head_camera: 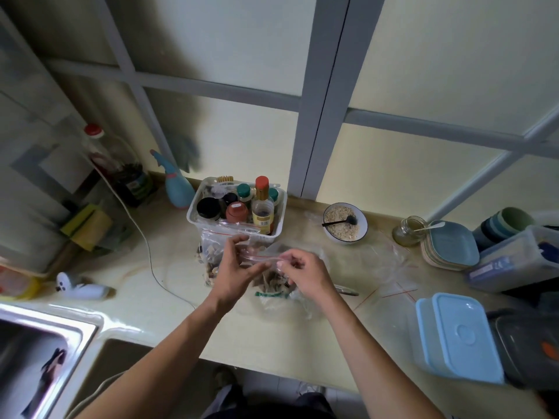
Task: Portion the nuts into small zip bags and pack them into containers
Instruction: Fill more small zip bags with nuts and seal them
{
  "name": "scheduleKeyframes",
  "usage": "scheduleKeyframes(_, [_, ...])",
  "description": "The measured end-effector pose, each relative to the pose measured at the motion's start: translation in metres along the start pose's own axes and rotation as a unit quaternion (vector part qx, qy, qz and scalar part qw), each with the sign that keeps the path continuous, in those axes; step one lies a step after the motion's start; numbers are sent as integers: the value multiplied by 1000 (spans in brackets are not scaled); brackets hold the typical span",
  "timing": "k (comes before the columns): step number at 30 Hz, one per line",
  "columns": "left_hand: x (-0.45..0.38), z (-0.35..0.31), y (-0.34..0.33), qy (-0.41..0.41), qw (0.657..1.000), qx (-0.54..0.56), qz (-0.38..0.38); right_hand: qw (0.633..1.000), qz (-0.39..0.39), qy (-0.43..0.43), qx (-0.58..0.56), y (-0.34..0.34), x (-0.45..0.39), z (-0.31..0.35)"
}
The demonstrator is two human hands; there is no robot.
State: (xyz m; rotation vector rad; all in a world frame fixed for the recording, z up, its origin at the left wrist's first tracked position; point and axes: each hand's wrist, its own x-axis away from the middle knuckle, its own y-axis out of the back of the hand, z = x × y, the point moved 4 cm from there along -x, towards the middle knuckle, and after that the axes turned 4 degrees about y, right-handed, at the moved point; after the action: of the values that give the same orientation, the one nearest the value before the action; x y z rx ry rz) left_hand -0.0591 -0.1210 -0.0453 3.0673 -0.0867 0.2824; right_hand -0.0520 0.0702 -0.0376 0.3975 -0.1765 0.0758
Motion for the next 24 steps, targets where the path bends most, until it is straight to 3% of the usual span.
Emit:
scheduleKeyframes(10, [-9, -33, 92, 28, 993, 114, 26, 996, 50, 46, -66, -64, -26, 88])
scheduleKeyframes(14, [-2, -21, 126, 50, 993, 104, 18, 994, 77, 3, -71, -103, -35, 84])
scheduleKeyframes(20, [7, 19, 149, 143, 974, 6, 177, 984, 36, -75, -158, -135, -40, 74])
scheduleKeyframes(24, [5, 54, 155, 210, 958, -31, 192, 980, 32, -150, -125, -149, -42, 48])
